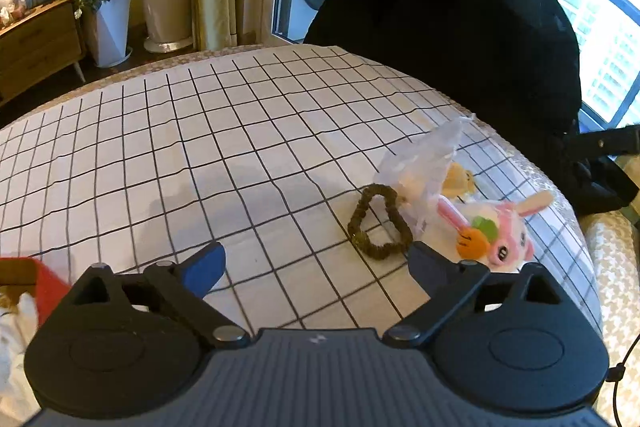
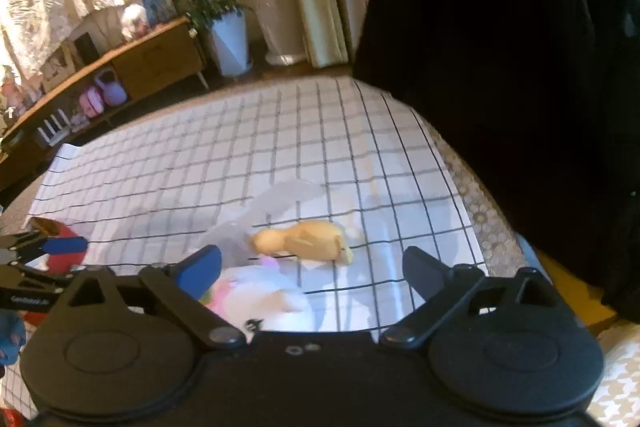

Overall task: Organize soft objects
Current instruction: 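Move the left tool to the bead bracelet while the right tool reaches the bagged duck toy, then grasp the bead bracelet with the left tool while the right tool grasps the bagged duck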

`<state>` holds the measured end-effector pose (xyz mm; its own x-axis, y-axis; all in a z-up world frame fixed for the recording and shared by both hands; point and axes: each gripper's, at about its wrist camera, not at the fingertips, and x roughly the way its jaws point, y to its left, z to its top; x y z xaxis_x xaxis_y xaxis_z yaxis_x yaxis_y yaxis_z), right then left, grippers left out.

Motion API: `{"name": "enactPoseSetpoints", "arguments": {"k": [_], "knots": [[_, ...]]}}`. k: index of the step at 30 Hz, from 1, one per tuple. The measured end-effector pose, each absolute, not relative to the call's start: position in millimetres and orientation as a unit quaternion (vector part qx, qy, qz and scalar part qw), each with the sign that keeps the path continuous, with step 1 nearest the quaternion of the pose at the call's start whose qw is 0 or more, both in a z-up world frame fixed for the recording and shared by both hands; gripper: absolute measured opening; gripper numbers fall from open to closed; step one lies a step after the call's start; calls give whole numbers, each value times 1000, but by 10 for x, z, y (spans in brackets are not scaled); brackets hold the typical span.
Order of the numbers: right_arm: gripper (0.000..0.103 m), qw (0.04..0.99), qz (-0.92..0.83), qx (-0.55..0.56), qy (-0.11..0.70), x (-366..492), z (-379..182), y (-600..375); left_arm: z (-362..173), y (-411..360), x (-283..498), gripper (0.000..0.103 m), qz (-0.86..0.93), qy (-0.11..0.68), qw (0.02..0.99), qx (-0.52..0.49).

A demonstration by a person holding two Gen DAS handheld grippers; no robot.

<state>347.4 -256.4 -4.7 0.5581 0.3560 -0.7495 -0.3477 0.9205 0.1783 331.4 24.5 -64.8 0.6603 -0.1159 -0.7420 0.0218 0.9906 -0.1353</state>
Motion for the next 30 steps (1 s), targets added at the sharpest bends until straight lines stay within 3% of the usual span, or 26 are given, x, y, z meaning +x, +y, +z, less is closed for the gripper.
{"name": "enactPoseSetpoints", "arguments": {"k": [4, 11, 26, 28, 30], "knots": [[97, 874, 212, 27, 436, 3662, -108, -2528, -779, 228, 3482, 98, -30, 416, 907, -61], [98, 850, 214, -45, 480, 3941, -408, -2256, -1053, 113, 3717, 98, -30, 427, 903, -28], [97, 812, 223, -67, 535, 4347, -977, -1980, -1404, 16, 4127, 97, -56, 440, 896, 6], [96, 810, 224, -72, 537, 4356, -1012, -1944, -1425, -12, 4142, 95, -57, 437, 898, 12], [96, 809, 226, -73, 537, 4362, -1043, -1920, -1456, -48, 4167, 84, -57, 439, 896, 18]]}}
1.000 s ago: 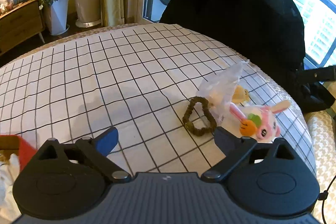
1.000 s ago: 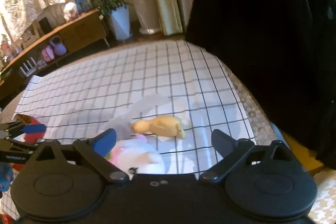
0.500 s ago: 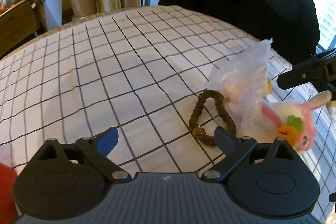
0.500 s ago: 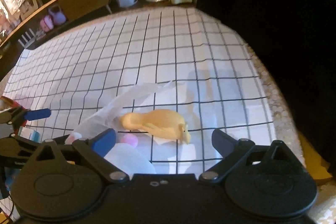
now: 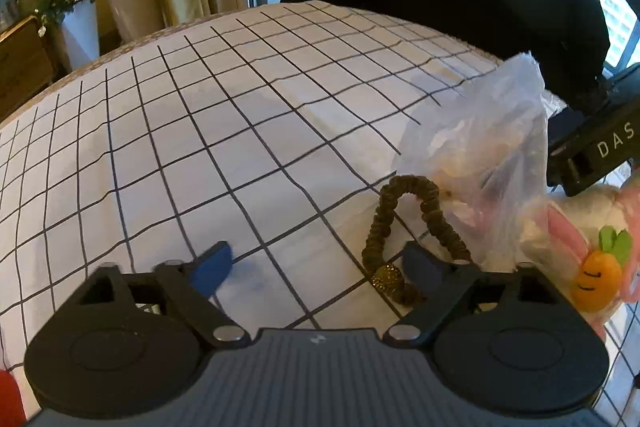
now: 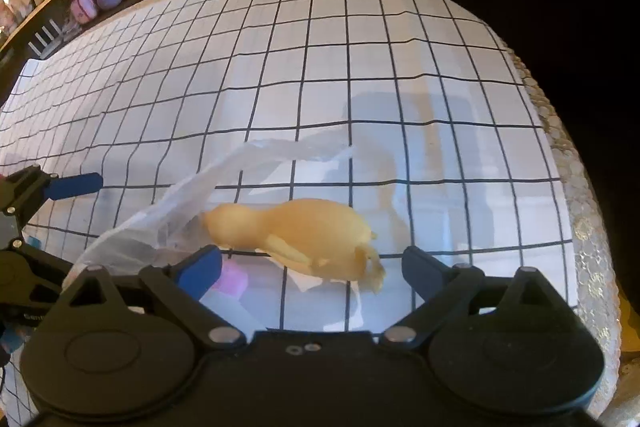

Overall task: Organize soft objects
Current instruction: 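Grasp the bead bracelet with the left tool while the right tool grasps the bagged duck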

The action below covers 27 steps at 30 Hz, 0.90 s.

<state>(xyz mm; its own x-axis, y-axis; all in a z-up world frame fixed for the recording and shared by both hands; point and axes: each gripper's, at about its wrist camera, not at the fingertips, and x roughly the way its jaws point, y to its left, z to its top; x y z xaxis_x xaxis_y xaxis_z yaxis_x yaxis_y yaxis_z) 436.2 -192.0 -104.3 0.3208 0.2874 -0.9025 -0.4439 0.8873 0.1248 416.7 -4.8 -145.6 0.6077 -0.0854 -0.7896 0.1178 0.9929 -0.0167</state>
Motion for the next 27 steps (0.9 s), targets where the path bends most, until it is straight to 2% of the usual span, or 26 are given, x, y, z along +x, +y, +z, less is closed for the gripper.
{"name": "enactPoseSetpoints", "arguments": {"k": [1, 4, 6, 8, 10, 12, 16, 18, 20, 27], "knots": [[96, 809, 227, -74, 537, 4361, -1053, -1912, -1459, -66, 4160, 82, -53, 435, 898, 23], [92, 810, 229, -73, 534, 4394, -1066, -1901, -1445, -113, 4131, 66, -54, 425, 903, 24], [90, 811, 230, -71, 533, 4405, -1065, -1899, -1433, -177, 4102, 45, -58, 418, 906, 33], [86, 812, 229, -70, 532, 4394, -1068, -1893, -1424, -252, 4082, 31, -68, 415, 906, 42], [82, 813, 230, -69, 531, 4395, -1070, -1883, -1418, -331, 4056, 26, -67, 411, 907, 61], [77, 814, 230, -70, 528, 4385, -1057, -1874, -1414, -376, 4045, 14, -73, 411, 906, 66], [54, 822, 212, -92, 520, 4360, -1047, -1855, -1413, -374, 4054, 12, -70, 415, 905, 58], [48, 824, 213, -93, 517, 4337, -1048, -1881, -1404, -331, 4064, 11, -67, 418, 905, 48], [38, 827, 209, -94, 513, 4317, -1032, -1916, -1393, -248, 4064, 11, -65, 423, 903, 29], [31, 844, 197, -80, 492, 4227, -888, -2062, -1322, 96, 4026, 7, -41, 427, 903, -18]]}}
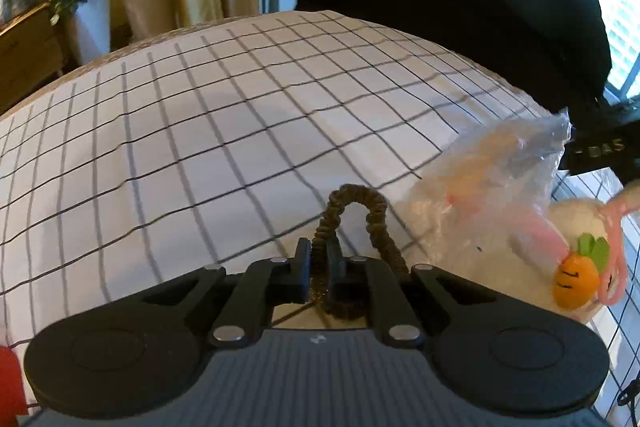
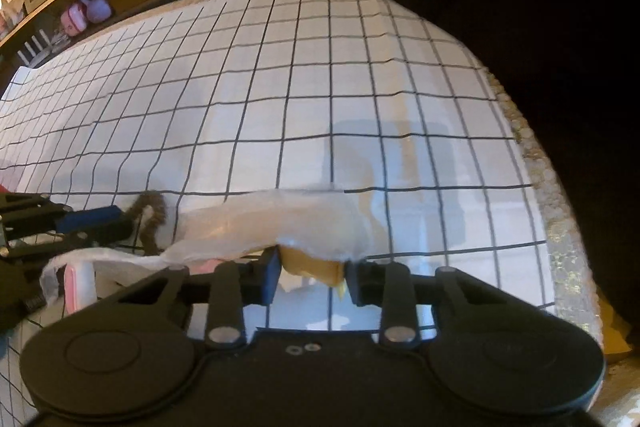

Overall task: Organize soft objects
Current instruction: 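Grasp the bead bracelet with the left tool while the right tool grasps the bagged duck, then carry the bracelet and bagged duck with both tools over the tin box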

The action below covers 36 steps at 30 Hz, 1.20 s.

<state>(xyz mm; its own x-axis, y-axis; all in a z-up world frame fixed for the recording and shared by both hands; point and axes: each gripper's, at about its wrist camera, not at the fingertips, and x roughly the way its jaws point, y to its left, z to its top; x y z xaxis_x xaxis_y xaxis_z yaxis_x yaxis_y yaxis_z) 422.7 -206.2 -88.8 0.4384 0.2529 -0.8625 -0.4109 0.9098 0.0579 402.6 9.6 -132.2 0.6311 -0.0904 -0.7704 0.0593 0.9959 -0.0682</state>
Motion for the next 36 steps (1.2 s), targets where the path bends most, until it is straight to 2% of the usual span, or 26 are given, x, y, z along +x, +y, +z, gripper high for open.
{"name": "enactPoseSetpoints", "arguments": {"k": [17, 36], "knots": [[31, 891, 172, -9, 420, 3876, -187, -2565, -833, 536, 3715, 7, -25, 404, 912, -66], [31, 868, 274, -18, 415, 3044, 204, -1885, -269, 913, 2882, 7, -28, 404, 909, -93]]}}
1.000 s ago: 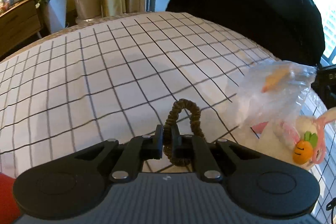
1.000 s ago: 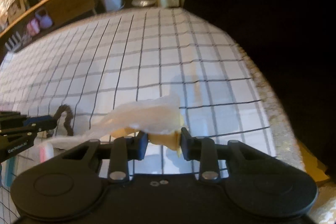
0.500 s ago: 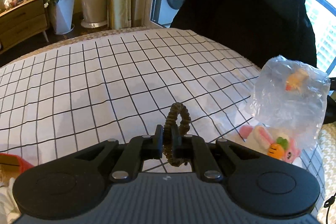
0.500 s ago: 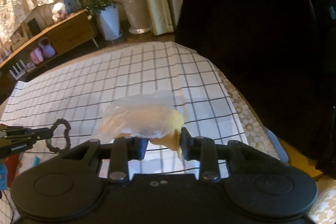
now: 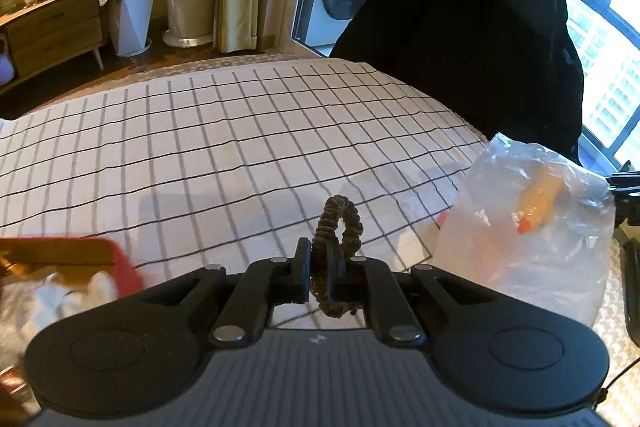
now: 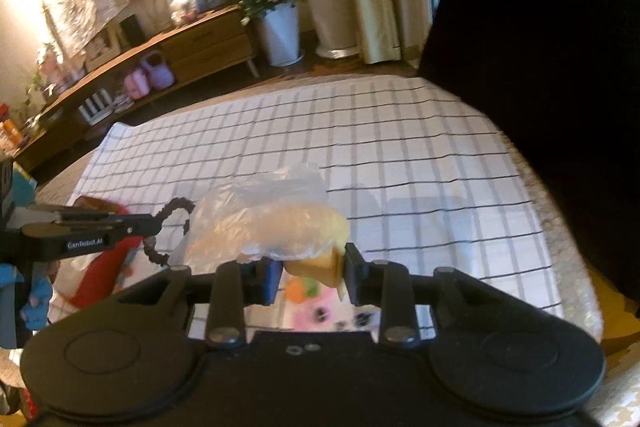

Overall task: Organize soft objects
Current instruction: 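Carry the bracelet and bagged duck with both tools over the tin box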

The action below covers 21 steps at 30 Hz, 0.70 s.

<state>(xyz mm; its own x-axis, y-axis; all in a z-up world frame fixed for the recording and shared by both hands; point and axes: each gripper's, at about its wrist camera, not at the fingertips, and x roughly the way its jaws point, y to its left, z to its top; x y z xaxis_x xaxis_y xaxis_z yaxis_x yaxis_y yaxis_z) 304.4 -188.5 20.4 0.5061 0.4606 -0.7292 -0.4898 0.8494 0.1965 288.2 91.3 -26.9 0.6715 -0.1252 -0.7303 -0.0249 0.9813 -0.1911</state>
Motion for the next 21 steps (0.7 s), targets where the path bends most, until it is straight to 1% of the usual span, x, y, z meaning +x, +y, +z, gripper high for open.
{"name": "enactPoseSetpoints", "arguments": {"k": [21], "knots": [[31, 841, 360, -47, 402, 2475, 445, -647, 234, 1811, 1928, 7, 22, 383, 916, -115]]}}
